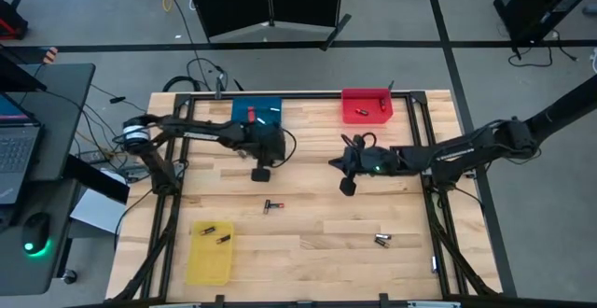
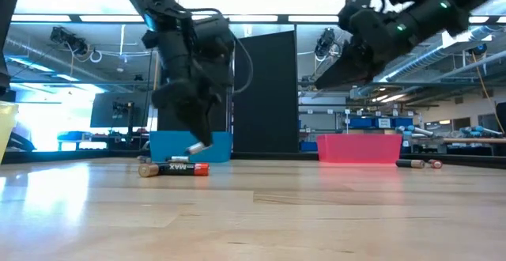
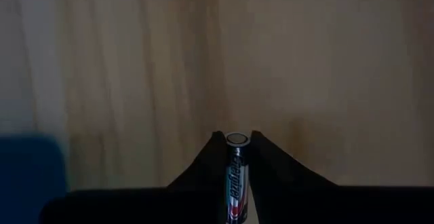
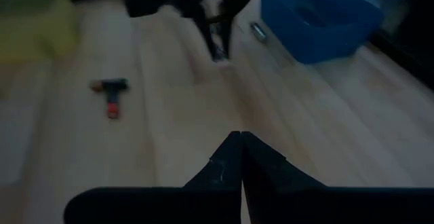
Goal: Sort batteries
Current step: Put the silver battery into the blue bin
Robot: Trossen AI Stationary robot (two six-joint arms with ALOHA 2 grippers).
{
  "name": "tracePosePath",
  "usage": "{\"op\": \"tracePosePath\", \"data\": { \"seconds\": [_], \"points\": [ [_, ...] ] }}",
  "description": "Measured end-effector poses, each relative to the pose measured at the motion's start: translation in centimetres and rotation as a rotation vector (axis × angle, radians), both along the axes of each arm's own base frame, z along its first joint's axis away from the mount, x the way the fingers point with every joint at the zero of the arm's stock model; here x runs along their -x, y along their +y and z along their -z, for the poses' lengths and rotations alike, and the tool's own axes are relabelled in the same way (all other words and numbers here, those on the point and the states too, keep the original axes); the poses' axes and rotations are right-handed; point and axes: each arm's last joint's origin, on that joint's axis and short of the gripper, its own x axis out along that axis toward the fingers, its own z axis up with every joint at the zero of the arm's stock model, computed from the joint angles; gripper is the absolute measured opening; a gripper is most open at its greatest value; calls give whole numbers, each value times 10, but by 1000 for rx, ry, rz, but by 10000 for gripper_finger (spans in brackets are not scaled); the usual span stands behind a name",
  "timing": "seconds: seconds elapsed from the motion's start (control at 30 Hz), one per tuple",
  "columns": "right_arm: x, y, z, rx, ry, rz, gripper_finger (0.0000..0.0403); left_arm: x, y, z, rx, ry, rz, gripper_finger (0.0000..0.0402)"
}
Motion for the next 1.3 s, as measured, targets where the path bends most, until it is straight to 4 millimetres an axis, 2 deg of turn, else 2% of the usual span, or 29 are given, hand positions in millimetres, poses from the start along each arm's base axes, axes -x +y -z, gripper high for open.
{"op": "tracePosePath", "data": {
  "seconds": [0.07,0.23,0.4,0.5,0.6,0.7,0.8,0.9,1.0,1.1,1.3],
  "points": [
    [5,4,9,-17,-58,-9,11,2,-1,-4,49,-94,-35,40],
    [13,11,25,-48,-157,-1,11,8,-4,-17,99,-187,-126,40],
    [16,17,34,-55,-143,36,11,12,5,-35,74,-246,-254,40],
    [15,20,36,-59,-149,43,11,16,22,-48,79,-264,-341,40],
    [13,22,36,-65,-163,37,11,20,47,-63,57,-290,-447,40],
    [13,23,36,-73,-169,37,11,29,78,-79,19,-280,-579,40],
    [13,24,36,-73,-175,54,11,35,110,-82,26,-208,-674,40],
    [13,24,36,-74,-175,57,11,34,138,-76,60,-137,-736,40],
    [13,24,36,-74,-179,58,11,27,158,-55,128,-35,-760,40],
    [13,25,36,-73,-175,56,11,17,169,-37,164,37,-768,40],
    [14,25,36,-71,-170,55,11,6,177,-11,187,114,-778,40]
  ]
}}
